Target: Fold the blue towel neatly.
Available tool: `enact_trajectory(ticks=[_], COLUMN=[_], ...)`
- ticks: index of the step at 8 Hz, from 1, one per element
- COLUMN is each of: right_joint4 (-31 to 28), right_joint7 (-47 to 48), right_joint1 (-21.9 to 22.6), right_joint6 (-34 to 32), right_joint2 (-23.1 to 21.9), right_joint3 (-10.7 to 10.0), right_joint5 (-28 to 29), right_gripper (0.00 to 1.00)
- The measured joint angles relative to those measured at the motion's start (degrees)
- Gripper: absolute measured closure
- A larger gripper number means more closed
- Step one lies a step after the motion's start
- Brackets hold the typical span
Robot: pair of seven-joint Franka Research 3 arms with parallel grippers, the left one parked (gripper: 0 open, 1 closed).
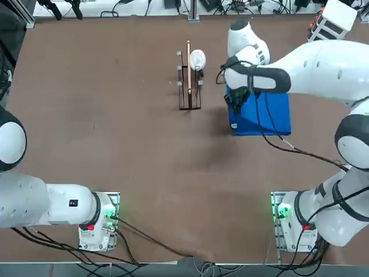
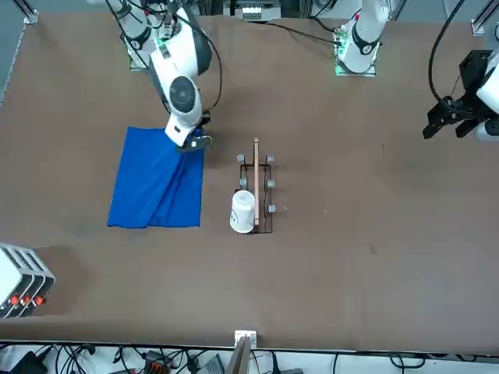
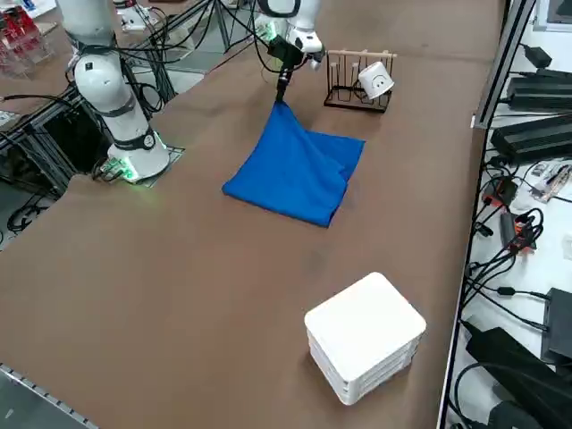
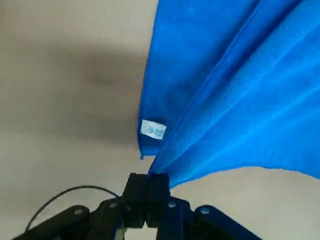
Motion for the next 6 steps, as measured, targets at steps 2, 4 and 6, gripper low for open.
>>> enact_trajectory(ticks=[2,4,6], right_joint4=[-0.03,-0.02,-0.02], right_joint7=[1.34,2.02,3.93], right_joint1=[1.57,2.64,4.58], right_joint6=[0.25,1.03,2.23], right_joint2=[1.53,2.53,3.56], right_joint3=[0.0,-0.07,-0.07], right_joint5=[0.0,0.48,0.98], right_gripper=[0.98,0.98,0.98])
